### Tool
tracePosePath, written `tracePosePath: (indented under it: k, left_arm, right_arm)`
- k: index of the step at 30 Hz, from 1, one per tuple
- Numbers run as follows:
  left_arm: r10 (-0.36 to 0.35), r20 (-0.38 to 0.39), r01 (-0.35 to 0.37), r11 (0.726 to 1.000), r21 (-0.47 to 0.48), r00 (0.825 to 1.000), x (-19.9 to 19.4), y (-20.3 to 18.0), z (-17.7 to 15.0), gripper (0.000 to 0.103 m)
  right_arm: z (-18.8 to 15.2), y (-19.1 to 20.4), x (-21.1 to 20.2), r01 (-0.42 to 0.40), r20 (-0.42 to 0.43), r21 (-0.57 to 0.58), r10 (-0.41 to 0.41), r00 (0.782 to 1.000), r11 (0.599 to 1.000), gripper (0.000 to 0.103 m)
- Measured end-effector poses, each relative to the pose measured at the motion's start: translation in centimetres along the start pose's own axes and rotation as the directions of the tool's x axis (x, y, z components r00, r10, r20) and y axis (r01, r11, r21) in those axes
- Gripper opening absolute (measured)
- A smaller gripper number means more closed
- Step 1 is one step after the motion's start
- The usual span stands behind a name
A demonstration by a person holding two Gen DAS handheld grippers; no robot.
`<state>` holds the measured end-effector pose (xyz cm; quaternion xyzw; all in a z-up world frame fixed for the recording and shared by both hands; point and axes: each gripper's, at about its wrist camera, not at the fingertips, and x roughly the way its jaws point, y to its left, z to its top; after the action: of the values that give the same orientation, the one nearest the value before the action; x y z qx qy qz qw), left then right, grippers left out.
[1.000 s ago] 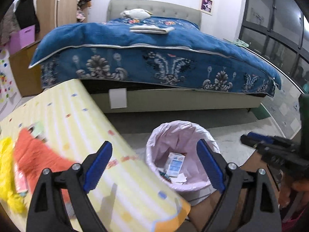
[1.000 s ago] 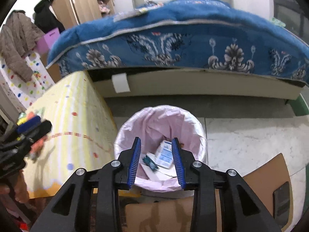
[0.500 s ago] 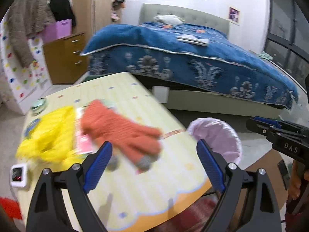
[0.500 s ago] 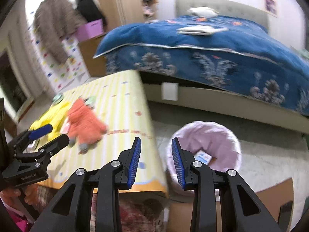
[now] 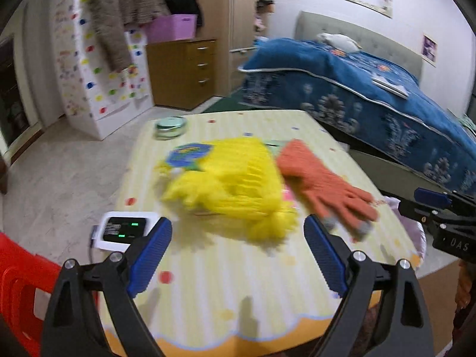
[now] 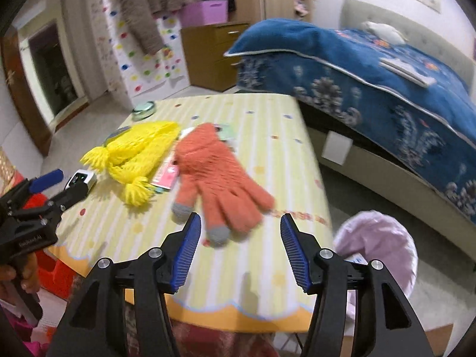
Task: Collect trash
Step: 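Move both tools back over the table, then grasp the orange knitted glove with the right tool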
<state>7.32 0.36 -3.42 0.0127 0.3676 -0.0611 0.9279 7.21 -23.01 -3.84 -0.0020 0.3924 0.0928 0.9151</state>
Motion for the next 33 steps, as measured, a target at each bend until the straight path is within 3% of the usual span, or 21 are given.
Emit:
tracePosePath:
  k: [7, 15, 19, 25, 27, 29, 33]
  left_arm:
    - [0.062, 0.007, -0.061, 0.996, -0.062, 0.998, 0.5, 4.0, 0.8, 0.088]
    - [0.043, -0.012, -0.044, 0.996, -0.074, 0.999, 1.7, 4.8, 1.1, 0.088]
    - [0.038, -0.022, -0.040, 0.997, -0.068, 0.999, 2.0, 4.6, 0.7, 0.088]
    - [0.028, -0.039, -0.031, 0.997, -0.064, 0.999, 2.5, 4.4, 0.3, 0.088]
    - [0.024, -0.040, -0.027, 0.997, -0.066, 0.999, 2.4, 4.3, 0.2, 0.088]
    - [0.026, -0.037, -0.028, 0.998, -0.063, 0.999, 2.2, 4.2, 0.1, 0.088]
    - [0.036, -0.028, -0.037, 0.998, -0.052, 0.999, 1.5, 4.2, 0.0, 0.088]
  right_arm:
    - [2.0, 2.6, 4.0, -0.020, -0.041, -0.049, 0.018, 0.999, 0.999, 0.057]
    - [4.2, 4.0, 9.2, 0.000, -0.073, -0.130, -0.009, 0.997, 0.992, 0.057]
    - [4.1, 2.2, 10.7, 0.015, -0.106, -0.081, -0.024, 0.994, 0.997, 0.059]
    - [2.8, 1.7, 11.3, 0.011, -0.122, -0.116, -0.026, 0.992, 0.993, 0.050]
    - [2.8, 2.1, 11.2, -0.004, -0.126, -0.129, -0.012, 0.992, 0.992, 0.027]
    - [2.6, 2.4, 10.9, 0.001, -0.129, -0.139, -0.019, 0.991, 0.990, 0.016]
    - [2.4, 2.2, 8.6, -0.030, -0.097, -0.087, 0.022, 0.995, 0.996, 0.015]
